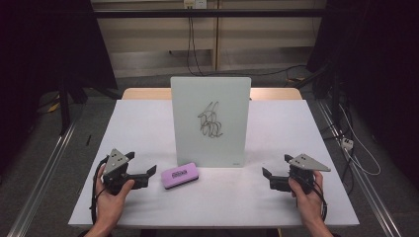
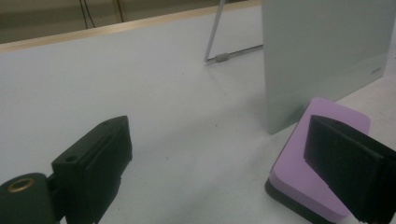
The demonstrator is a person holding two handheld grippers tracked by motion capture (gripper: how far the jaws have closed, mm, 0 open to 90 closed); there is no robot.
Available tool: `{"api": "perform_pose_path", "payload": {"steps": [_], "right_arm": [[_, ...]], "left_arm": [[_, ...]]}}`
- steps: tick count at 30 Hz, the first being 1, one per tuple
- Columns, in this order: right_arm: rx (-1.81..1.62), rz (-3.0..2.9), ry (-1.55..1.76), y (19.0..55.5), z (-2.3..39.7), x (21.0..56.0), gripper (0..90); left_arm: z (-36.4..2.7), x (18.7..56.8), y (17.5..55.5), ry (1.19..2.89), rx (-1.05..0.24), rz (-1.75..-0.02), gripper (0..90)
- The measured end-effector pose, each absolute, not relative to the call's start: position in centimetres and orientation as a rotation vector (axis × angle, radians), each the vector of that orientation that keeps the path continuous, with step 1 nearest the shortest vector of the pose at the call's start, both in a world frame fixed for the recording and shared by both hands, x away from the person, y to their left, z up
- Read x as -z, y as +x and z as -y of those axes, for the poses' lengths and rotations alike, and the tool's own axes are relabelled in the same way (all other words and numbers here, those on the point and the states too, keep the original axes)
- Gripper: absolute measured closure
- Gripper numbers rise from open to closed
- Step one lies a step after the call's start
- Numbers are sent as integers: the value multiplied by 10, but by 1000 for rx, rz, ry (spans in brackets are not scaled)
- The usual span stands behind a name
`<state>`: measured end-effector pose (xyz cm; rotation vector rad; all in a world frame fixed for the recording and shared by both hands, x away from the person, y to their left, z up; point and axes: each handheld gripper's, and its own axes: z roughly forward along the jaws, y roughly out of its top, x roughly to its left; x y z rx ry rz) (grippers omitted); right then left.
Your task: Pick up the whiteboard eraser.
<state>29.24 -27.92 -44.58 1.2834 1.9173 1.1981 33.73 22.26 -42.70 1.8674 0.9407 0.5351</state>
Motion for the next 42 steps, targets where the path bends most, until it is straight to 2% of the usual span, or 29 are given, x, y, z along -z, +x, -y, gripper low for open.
{"api": "perform_pose_path", "payload": {"steps": [11, 16, 28, 29, 30, 35, 42], "right_arm": [[-1183, -1942, 1263, 291, 278, 446, 58], [-1190, -1945, 1284, 292, 280, 447, 60], [-1179, -1962, 1280, 293, 278, 448, 61], [-1183, -1961, 1285, 292, 278, 448, 60], [-1184, -1961, 1283, 292, 278, 447, 59], [-1184, -1968, 1271, 292, 276, 447, 57], [-1183, -1972, 1265, 291, 274, 446, 57]], "left_arm": [[-220, 427, 338, 1901, -538, -960, 96], [-220, 430, 342, 1905, -389, -956, 119], [-202, 423, 350, 2043, -358, -792, 104], [-200, 423, 350, 2046, -366, -780, 104], [-197, 422, 352, 2045, -321, -763, 104], [-190, 417, 350, 2068, -342, -723, 104], [-178, 413, 348, 2122, -295, -635, 76]]}}
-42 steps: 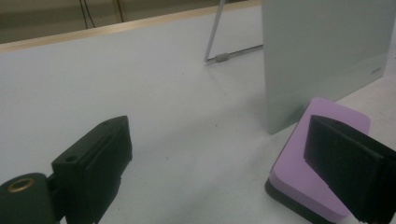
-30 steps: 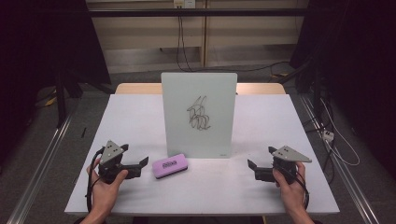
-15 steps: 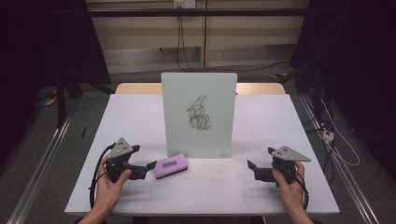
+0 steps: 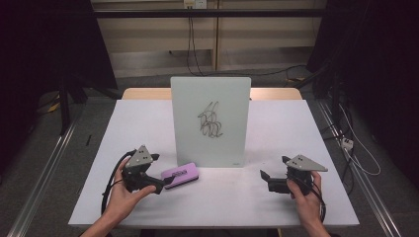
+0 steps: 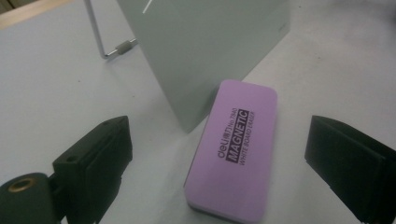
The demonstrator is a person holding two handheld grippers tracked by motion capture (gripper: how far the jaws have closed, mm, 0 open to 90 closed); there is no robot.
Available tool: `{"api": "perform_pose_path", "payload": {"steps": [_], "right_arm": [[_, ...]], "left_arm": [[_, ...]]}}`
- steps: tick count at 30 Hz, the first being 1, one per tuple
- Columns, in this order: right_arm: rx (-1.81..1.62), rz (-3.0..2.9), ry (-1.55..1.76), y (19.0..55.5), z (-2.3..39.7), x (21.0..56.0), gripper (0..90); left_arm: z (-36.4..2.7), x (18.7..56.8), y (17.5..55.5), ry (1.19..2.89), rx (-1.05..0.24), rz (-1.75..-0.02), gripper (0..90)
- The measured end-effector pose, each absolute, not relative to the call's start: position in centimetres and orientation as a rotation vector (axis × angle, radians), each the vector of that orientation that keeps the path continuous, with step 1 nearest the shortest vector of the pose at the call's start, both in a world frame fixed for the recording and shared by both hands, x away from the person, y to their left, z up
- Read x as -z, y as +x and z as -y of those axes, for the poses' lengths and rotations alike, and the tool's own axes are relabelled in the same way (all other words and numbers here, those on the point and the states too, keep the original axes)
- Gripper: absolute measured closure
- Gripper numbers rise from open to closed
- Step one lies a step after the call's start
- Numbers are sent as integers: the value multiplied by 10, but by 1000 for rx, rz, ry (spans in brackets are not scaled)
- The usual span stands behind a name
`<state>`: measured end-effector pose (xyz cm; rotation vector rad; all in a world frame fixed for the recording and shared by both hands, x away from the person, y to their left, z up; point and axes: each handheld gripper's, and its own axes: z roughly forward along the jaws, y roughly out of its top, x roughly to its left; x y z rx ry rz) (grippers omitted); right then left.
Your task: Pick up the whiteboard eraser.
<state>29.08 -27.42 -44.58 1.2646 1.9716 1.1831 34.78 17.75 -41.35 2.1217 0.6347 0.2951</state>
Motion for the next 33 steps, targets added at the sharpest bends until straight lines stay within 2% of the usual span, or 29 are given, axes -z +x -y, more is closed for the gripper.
{"api": "perform_pose_path", "payload": {"steps": [12, 17, 27, 30, 33], "right_arm": [[-1183, -1992, 1246, 292, 272, 447, 58], [-1186, -2001, 1229, 291, 270, 446, 55], [-1192, -2022, 1218, 290, 269, 446, 53], [-1195, -2027, 1210, 291, 268, 446, 53], [-1190, -2032, 1215, 292, 267, 447, 53]], "left_arm": [[-149, 413, 361, 2217, -167, -577, 92], [-128, 416, 363, 2270, -158, -521, 96], [-122, 425, 361, 2355, -191, -486, 105], [-123, 428, 364, 2346, -161, -469, 157], [-121, 431, 366, 2367, -157, -467, 169]]}}
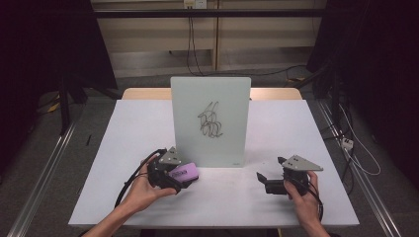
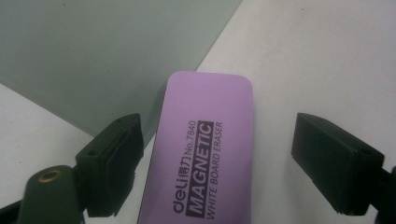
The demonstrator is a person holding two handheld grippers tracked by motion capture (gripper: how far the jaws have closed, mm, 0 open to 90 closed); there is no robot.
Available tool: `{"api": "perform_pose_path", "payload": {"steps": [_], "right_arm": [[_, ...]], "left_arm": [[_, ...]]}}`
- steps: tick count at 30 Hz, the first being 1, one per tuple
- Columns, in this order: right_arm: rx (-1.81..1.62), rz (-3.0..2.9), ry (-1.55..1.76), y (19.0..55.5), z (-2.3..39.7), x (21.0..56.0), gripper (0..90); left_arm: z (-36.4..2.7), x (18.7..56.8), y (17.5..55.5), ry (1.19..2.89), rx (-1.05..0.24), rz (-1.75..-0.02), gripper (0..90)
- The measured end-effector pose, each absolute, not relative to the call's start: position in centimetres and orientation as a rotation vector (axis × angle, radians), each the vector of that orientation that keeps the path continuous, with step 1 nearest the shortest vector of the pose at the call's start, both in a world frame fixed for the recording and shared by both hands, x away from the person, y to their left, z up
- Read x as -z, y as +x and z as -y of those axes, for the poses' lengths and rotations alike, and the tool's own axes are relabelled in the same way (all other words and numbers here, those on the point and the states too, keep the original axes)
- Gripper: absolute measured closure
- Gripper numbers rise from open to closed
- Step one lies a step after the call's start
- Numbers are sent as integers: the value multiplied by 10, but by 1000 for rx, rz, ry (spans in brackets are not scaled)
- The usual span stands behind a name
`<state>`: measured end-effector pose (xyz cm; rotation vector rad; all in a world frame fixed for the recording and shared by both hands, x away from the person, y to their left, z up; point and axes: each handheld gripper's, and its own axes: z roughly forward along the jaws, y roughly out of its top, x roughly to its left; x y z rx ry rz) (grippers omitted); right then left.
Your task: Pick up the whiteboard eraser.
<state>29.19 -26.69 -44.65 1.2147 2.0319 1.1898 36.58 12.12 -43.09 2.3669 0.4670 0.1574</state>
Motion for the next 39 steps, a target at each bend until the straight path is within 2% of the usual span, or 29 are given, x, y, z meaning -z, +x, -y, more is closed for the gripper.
{"api": "perform_pose_path", "payload": {"steps": [7, 10, 12, 13, 18, 22, 33, 39], "right_arm": [[-1188, -2029, 1215, 291, 268, 447, 53], [-1185, -2025, 1219, 291, 268, 446, 53], [-1187, -2021, 1217, 291, 269, 446, 52], [-1188, -2018, 1219, 291, 269, 446, 52], [-1185, -2018, 1223, 291, 270, 446, 52], [-1183, -2020, 1223, 291, 269, 447, 51], [-1181, -2029, 1221, 292, 268, 448, 51], [-1181, -2030, 1217, 292, 268, 448, 51]], "left_arm": [[-122, 432, 370, 2395, -159, -448, 228], [-123, 433, 372, 2430, -208, -451, 244], [-123, 434, 372, 2411, -164, -450, 251], [-123, 434, 371, 2418, -193, -461, 258], [-126, 433, 372, 2436, -172, -421, 295], [-129, 433, 373, 2443, -149, -411, 370], [-125, 436, 370, 2468, -199, -401, 392], [-124, 435, 371, 2481, -179, -398, 394]]}}
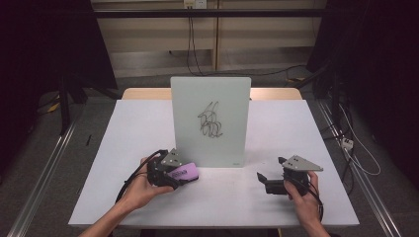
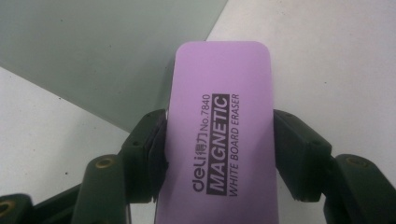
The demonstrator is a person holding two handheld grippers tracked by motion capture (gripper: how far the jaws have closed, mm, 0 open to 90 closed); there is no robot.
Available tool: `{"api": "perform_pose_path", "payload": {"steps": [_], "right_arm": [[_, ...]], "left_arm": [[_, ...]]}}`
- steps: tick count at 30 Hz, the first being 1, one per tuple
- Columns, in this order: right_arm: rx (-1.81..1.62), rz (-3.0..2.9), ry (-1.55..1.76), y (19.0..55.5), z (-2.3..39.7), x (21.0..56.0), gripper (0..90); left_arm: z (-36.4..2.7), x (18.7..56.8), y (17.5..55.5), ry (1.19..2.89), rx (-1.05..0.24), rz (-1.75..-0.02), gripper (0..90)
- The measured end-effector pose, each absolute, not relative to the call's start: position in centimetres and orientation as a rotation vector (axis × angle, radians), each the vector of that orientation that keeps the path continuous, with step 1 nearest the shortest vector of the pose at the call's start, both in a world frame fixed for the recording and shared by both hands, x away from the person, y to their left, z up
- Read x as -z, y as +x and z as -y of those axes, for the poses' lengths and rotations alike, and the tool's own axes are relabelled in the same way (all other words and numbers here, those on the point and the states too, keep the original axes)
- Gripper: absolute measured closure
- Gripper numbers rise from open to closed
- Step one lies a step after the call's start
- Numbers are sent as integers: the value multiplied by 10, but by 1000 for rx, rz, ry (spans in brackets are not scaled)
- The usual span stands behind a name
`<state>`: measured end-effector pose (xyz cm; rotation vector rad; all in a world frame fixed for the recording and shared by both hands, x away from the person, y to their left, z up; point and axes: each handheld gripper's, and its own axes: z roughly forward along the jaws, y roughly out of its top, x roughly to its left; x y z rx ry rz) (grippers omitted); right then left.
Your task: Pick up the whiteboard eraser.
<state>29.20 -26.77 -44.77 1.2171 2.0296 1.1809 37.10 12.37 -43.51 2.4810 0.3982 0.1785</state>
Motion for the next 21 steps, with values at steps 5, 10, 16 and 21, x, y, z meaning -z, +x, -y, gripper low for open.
{"api": "perform_pose_path", "payload": {"steps": [5, 10, 16, 21], "right_arm": [[-1181, -2031, 1216, 292, 267, 448, 51], [-1180, -2032, 1216, 292, 267, 448, 51], [-1179, -2031, 1220, 293, 267, 448, 53], [-1180, -2030, 1222, 292, 267, 448, 53]], "left_arm": [[-124, 434, 373, 2520, -180, -370, 395], [-123, 434, 373, 2508, -169, -388, 398], [-122, 435, 371, 2494, -178, -417, 402], [-124, 433, 372, 2460, -139, -436, 405]]}}
